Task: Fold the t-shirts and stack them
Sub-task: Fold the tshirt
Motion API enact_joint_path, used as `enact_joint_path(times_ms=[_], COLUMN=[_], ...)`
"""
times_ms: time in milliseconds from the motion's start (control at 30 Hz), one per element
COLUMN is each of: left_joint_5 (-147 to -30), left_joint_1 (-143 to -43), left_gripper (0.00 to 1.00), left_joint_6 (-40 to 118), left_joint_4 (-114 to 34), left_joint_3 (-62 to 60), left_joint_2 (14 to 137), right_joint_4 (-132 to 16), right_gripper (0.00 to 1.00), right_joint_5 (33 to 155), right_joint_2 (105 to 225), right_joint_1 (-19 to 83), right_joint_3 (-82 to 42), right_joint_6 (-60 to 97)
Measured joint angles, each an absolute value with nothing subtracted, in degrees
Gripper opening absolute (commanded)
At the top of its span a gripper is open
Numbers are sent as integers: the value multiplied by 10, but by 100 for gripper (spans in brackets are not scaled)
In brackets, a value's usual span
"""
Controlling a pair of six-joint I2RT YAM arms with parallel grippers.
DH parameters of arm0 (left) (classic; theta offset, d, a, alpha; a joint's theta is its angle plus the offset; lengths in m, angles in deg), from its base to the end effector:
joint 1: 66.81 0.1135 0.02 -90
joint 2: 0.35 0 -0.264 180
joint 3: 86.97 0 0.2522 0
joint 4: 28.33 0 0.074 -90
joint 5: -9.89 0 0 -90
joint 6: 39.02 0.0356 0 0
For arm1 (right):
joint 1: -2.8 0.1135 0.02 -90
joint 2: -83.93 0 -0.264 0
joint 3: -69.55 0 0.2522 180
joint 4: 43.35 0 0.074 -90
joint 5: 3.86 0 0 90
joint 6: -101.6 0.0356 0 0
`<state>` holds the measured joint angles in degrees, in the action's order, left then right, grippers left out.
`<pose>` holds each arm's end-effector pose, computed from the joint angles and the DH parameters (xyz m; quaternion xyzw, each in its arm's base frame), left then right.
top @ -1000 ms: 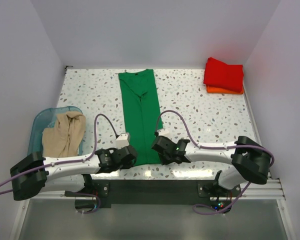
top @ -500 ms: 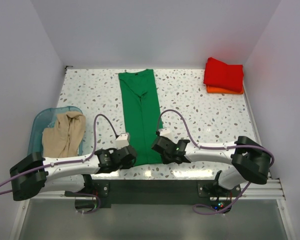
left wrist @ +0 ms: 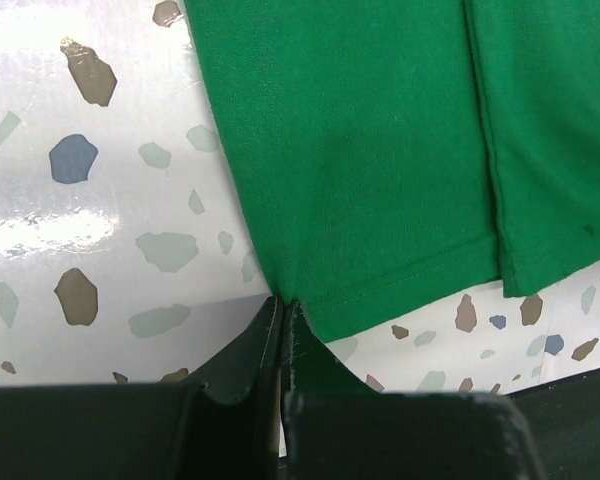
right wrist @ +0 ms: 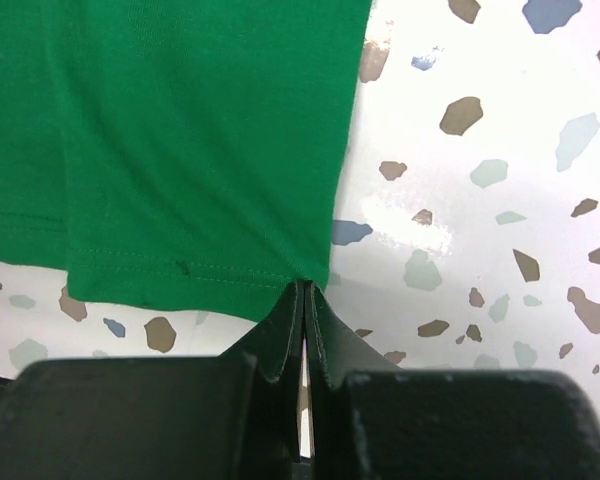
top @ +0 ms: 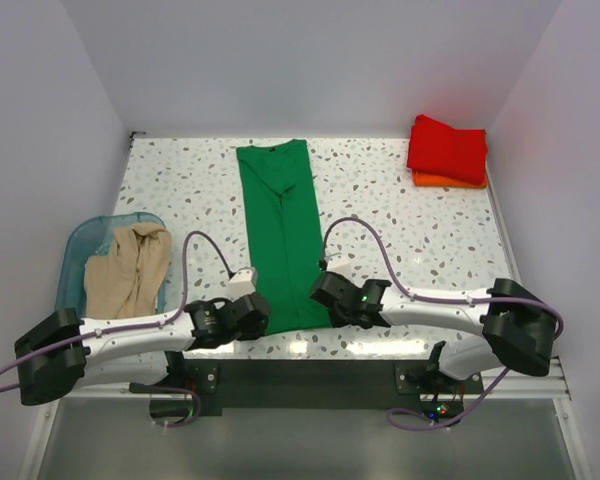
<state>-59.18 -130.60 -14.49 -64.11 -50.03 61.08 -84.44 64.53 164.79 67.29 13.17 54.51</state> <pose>0.0893 -0.1527 0.1477 -0.0605 0.9497 -0.1527 0.2667 0.1203 0.2217 0.1721 -0.1408 0.9505 0.0590 0.2707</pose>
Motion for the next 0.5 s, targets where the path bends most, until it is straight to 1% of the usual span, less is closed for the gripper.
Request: enact_joint_path(times_ms=[233, 500], left_joint_5=[-600, -607], left_joint_1=[-1306, -1306], left_gripper=[0, 0], left_joint_6=[-146, -160], left_joint_4=[-646, -653], left_joint_3=[-506, -514], left_joint_2=[594, 559], right_joint_4=[-858, -854], right_gripper=[0, 0], right_joint_5=[640, 643], right_joint_2=[1616, 1614], right_joint_1=[673, 673], right_joint_3=[144, 168], right_joint_6=[551, 558])
